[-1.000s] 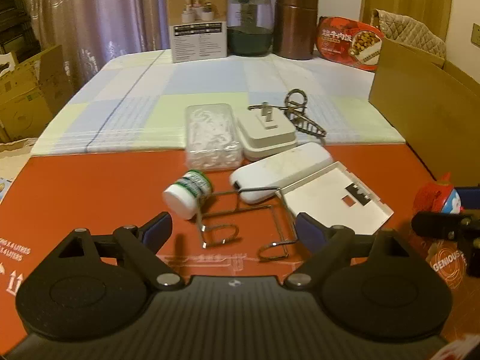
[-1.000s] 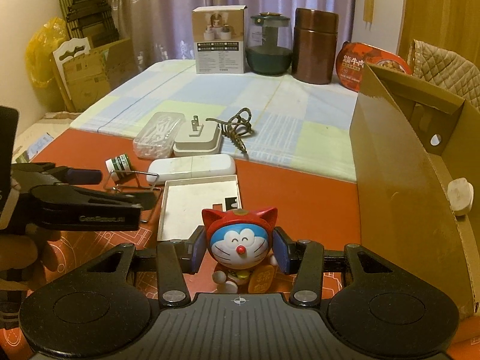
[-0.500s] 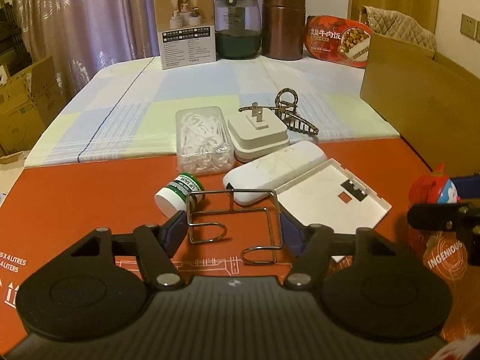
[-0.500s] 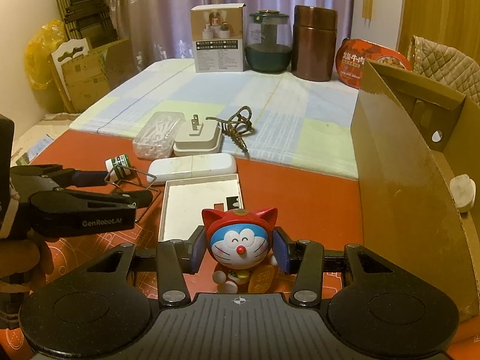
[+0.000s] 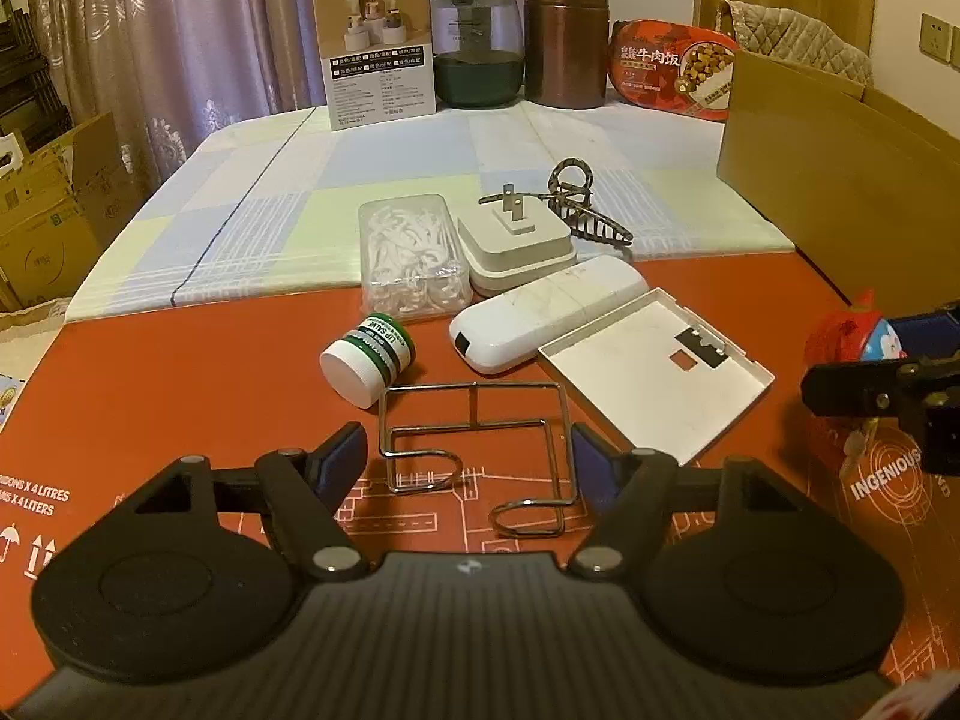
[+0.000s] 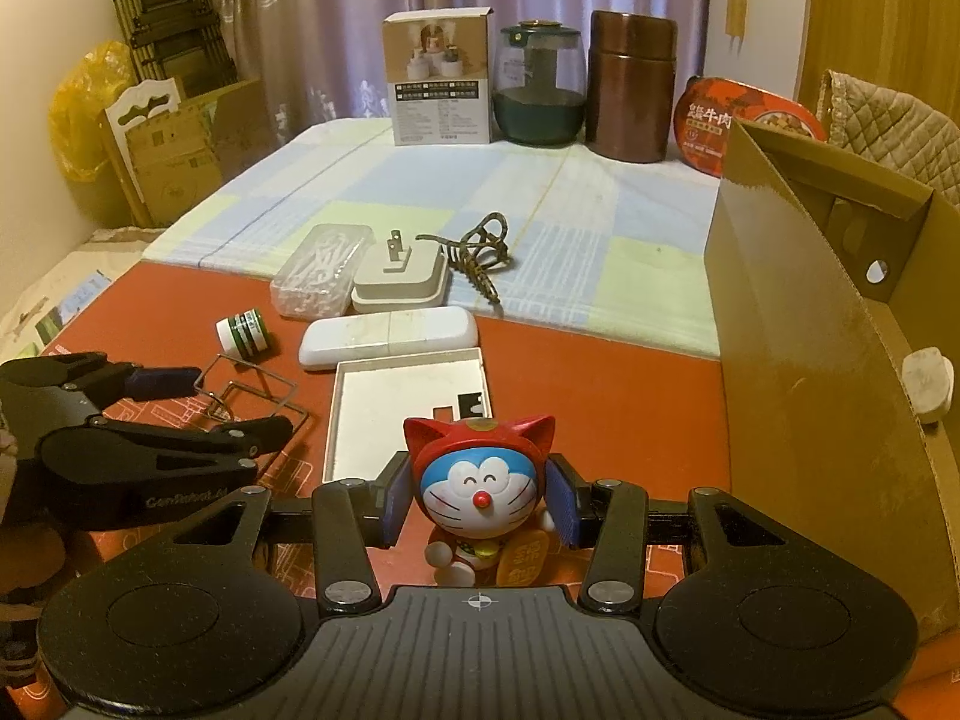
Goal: Organize rigid objects
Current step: 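Grasp the metal wire rack with the left gripper while the right gripper holds Doraemon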
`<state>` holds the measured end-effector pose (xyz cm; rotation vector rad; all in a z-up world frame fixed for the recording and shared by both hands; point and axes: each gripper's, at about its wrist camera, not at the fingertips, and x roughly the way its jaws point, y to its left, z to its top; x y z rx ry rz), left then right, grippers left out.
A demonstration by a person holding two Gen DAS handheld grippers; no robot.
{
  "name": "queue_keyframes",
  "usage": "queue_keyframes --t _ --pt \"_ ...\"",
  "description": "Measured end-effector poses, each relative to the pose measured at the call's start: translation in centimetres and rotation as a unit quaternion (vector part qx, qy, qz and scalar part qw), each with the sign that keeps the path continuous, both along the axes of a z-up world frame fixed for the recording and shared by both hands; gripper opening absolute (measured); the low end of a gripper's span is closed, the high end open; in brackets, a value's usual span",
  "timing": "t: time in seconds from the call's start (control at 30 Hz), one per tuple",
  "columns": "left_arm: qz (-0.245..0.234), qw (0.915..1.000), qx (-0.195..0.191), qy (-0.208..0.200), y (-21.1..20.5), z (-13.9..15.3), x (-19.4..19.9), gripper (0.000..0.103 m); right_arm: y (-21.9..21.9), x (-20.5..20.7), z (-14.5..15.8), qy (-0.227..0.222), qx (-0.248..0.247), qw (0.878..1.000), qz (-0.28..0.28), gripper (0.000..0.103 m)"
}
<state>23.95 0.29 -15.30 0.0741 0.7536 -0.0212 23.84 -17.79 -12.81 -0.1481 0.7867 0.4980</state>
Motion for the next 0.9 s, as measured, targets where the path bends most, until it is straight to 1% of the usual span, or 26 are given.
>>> queue_keyframes --t 0.13,0.17,0.2,0.4,0.7,0.9 --pt "-0.002 1.0 0.004 -0.002 -0.1 0.0 0.3 0.069 0.0 0.1 0.0 0.0 0.001 1.0 0.0 0.044" --pt "-0.002 1.0 0.006 -0.002 -0.1 0.0 0.3 0.068 0.0 0.1 0.0 0.001 0.001 1.0 0.0 0.044" --pt "-0.003 1.0 0.007 -0.003 -0.1 0.0 0.3 0.064 0.0 0.1 0.0 0.001 0.001 1.0 0.0 0.044" --pt "0.002 0.9999 0.01 -0.009 0.1 0.4 0.0 0.063 -0.1 0.1 0.0 0.002 0.002 1.0 -0.002 0.044" --pt "-0.002 0.9996 0.001 -0.027 0.3 2.7 -1.1 0.063 -0.4 0.0 0.6 -0.01 0.011 1.0 -0.011 0.044" --pt "-0.006 0.9994 0.001 -0.034 -0.1 5.0 -1.9 0.063 -0.2 -0.6 1.9 -0.026 0.014 0.999 -0.013 0.044"
